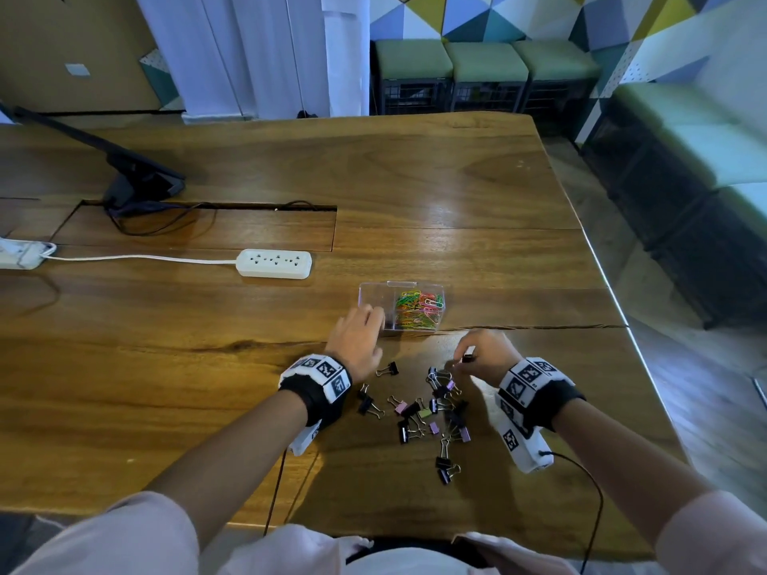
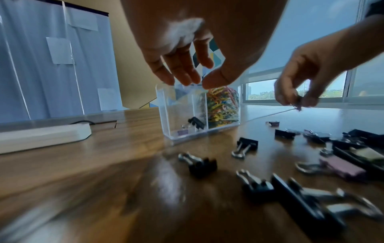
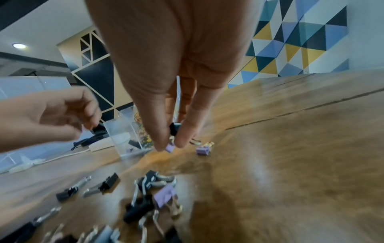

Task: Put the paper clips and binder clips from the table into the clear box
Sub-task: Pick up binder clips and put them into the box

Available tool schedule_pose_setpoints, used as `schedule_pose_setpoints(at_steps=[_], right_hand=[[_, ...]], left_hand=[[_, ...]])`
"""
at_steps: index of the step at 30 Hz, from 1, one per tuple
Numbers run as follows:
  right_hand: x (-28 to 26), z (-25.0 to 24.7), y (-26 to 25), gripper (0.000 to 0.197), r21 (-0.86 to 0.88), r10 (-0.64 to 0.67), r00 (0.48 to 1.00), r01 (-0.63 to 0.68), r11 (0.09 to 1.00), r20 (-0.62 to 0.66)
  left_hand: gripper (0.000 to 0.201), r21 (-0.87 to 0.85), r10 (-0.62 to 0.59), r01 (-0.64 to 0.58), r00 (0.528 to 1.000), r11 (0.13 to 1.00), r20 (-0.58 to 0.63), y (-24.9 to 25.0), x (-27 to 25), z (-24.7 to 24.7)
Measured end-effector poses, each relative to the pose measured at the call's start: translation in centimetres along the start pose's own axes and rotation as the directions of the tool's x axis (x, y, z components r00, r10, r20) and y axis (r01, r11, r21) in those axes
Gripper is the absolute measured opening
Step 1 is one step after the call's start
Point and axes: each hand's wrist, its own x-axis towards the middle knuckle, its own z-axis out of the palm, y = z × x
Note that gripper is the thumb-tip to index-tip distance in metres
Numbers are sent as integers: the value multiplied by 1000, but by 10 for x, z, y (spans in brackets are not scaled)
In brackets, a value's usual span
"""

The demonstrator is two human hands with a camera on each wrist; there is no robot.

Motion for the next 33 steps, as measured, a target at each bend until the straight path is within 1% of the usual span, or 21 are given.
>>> schedule_pose_setpoints(at_steps=[2,3,5,7,8,9,10,12,15,18,21,24,26,30,32,33], right_hand=[[5,-6,-5,5,-24,-24,1000,24,999,-4],[7,-9,-9,5,-39,-26,1000,25,999,-15],[13,-15,-16,4,-76,-43,998,40,996,-35],[18,-18,-24,3,-119,-68,997,63,991,-39],[20,-20,-27,2,-125,-77,996,71,990,-41],[21,-23,-32,3,-112,-77,996,72,991,-41],[23,-26,-38,6,-86,-75,996,71,994,-45],[26,-31,-50,13,-39,-72,995,69,997,-71],[31,-39,-70,16,-50,-81,993,77,996,-87],[37,-42,-88,16,-34,-91,993,88,996,-77],[47,-38,-102,12,12,-95,991,97,995,-96],[58,-31,-113,15,1,-74,994,75,997,-85],[64,-29,-118,19,-14,-85,993,84,996,-79],[72,-26,-123,27,-73,-107,994,108,991,9],[71,-26,-124,34,-89,-111,992,116,989,61],[69,-25,-124,37,-83,-121,991,126,989,57]], left_hand=[[36,-33,-80,84,991,996,106,-4,-10,6],[42,-42,-118,126,978,991,170,-6,-15,9],[66,-39,-149,169,941,985,304,-11,-27,20],[91,3,-129,140,905,990,405,-14,-40,30],[98,34,-111,106,898,994,426,-14,-47,34],[100,53,-93,77,899,996,427,-14,-53,38],[97,49,-77,62,907,997,414,-14,-58,40],[83,3,-54,57,929,998,366,-12,-67,44],[61,-69,-13,34,960,997,280,-10,-74,45],[45,-130,-3,36,969,991,248,-10,-75,45],[37,-161,-16,61,965,985,263,-11,-71,43],[32,-156,-27,79,950,985,311,-10,-67,40],[28,-156,-43,101,940,983,337,-8,-63,37],[24,-187,-95,178,918,966,385,-4,-55,34],[20,-209,-98,194,912,958,397,-5,-52,33],[17,-218,-93,193,912,957,399,-5,-52,33]])
